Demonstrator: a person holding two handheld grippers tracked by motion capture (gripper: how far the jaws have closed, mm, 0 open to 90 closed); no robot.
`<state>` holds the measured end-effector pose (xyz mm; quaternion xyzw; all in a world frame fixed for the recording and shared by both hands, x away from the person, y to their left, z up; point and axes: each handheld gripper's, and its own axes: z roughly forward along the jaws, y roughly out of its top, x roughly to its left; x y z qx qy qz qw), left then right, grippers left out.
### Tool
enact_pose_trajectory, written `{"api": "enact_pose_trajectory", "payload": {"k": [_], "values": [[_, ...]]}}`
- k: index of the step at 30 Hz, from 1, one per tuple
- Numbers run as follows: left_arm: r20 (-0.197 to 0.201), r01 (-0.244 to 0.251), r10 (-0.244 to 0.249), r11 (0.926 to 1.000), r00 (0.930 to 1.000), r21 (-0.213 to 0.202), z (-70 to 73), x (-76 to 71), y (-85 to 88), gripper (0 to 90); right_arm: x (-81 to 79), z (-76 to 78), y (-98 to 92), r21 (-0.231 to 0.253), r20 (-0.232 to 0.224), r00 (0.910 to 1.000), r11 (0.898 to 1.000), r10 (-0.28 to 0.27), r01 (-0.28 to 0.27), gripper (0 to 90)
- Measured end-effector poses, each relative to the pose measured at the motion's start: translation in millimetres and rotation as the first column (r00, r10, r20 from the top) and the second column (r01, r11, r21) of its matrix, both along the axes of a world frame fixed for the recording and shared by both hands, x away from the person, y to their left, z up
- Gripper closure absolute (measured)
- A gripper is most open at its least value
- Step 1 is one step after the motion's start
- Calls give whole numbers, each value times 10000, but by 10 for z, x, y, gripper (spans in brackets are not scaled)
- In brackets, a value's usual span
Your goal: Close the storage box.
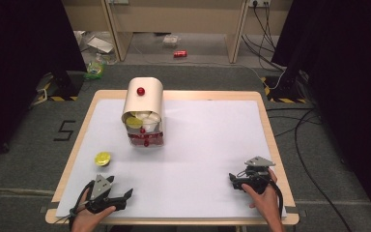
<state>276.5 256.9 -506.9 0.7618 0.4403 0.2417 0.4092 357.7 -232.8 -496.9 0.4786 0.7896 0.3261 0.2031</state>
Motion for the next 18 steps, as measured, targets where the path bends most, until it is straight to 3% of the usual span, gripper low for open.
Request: {"api": "enact_pose_trajectory", "payload": {"k": [12,18], "values": [[110,-15,17,9998,9999,-174,-53,-73,-2,150,-1,0,1,7,-9,10000,10000,-9,9,69],[310,-26,27,10000,9995,-39,-52,-110,-12,150,-1,1,1,-2,-11,10000,10000,-9,9,69]]}}
